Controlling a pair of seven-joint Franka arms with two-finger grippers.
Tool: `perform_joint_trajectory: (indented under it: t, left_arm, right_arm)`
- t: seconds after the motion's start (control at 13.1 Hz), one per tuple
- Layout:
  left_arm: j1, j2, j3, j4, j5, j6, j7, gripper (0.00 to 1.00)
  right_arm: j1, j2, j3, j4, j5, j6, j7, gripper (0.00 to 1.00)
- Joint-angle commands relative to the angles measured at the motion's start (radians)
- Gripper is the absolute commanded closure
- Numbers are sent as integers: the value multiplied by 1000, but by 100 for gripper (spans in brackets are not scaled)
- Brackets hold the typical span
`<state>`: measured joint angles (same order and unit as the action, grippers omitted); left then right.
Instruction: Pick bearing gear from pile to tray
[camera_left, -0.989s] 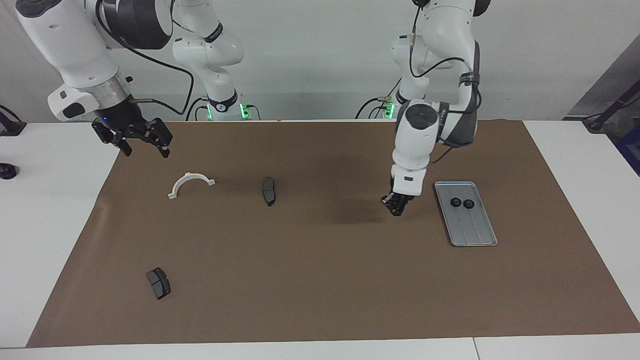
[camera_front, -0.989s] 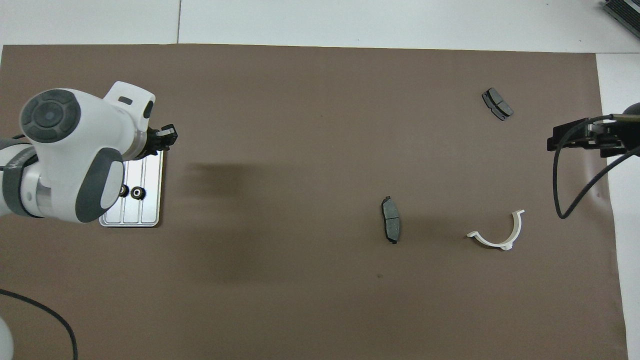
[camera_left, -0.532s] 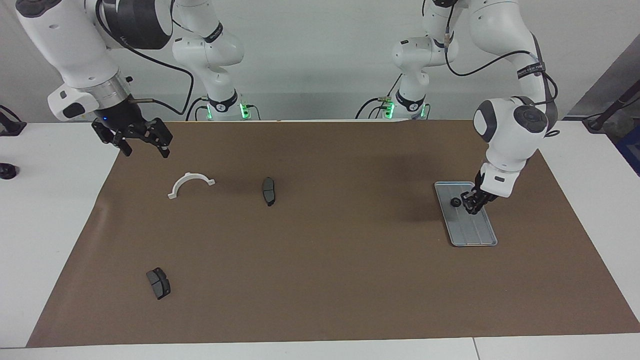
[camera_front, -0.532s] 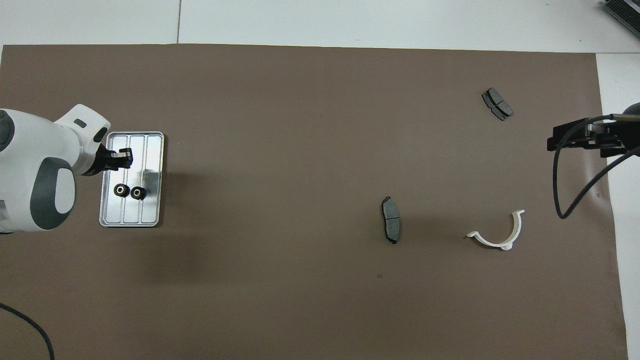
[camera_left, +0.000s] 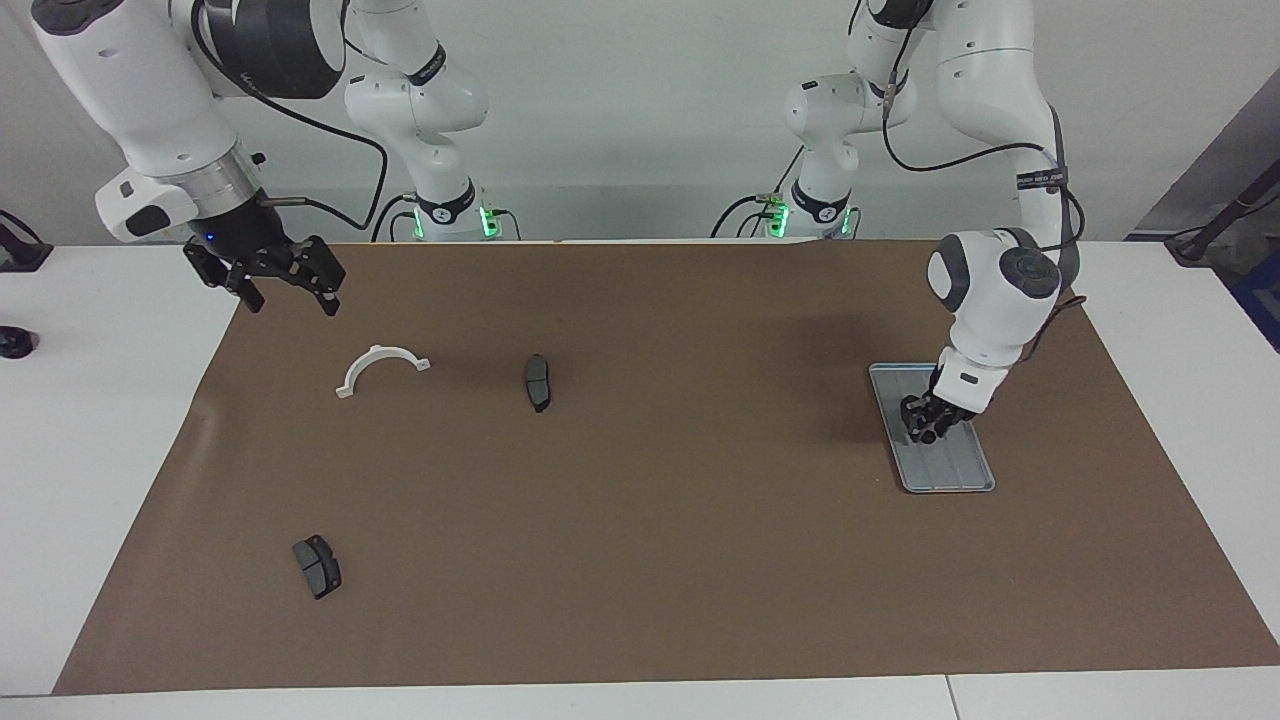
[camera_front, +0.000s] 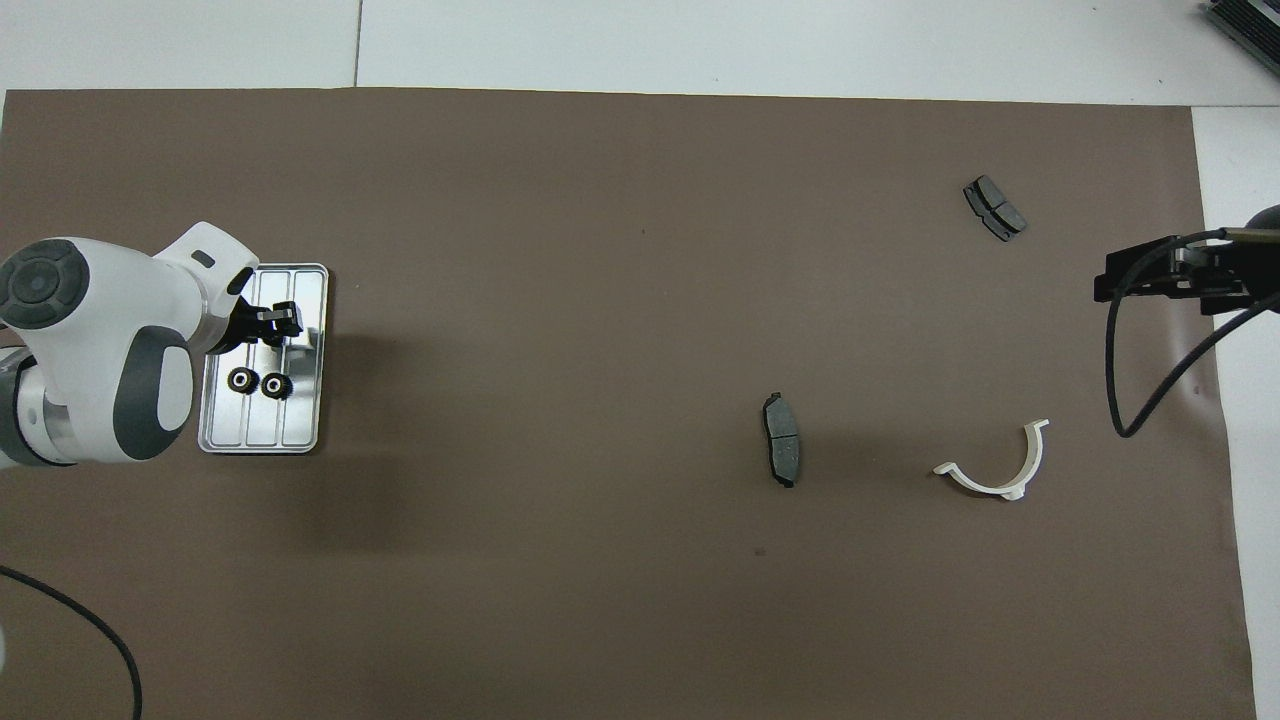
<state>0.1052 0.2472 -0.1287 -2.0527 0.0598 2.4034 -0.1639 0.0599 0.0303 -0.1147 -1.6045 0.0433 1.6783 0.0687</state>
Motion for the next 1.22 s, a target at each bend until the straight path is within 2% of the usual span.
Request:
perform_joint_trajectory:
  t: [0.0,0.23,0.38,0.61,0.76,0.84,0.91,0.99,1.14]
  left_arm:
    - [-15,-69,4,122,-9,-212,26,0]
    - [-13,-100,-14,250,-8,-439,136,0]
    - [-15,-135,-23,278,-9,-533,168,0]
    - [-25,-247,-29,269,-20,-624,170,0]
    - [-39,-284,-13,278,-49,-677,172,0]
    - [-114,-292,24,287,-54,-697,170,0]
    - [-218,-298,143,304,-55,-717,172,0]
    - [-242,-305,185,309,-57,-743,172,0]
    - [-182,-313,126,347,-80,-783,170,0]
  right_arm:
    - [1,-18,-3,-20,3,-5,-15,0]
    - [1,-18,-3,-20,3,-5,-15,0]
    - [1,-18,-3,-19,3,-5,-15,0]
    - [1,-18,-3,-20,3,-5,-15,0]
    - [1,-18,-3,-20,3,-5,-15,0]
    - [3,-18,-3,-19,3,-5,-15,0]
    - [1,-18,-3,-20,3,-5,-15,0]
    - [1,-18,-3,-20,3,-5,-15,0]
    - [1,-18,-3,-20,3,-5,-15,0]
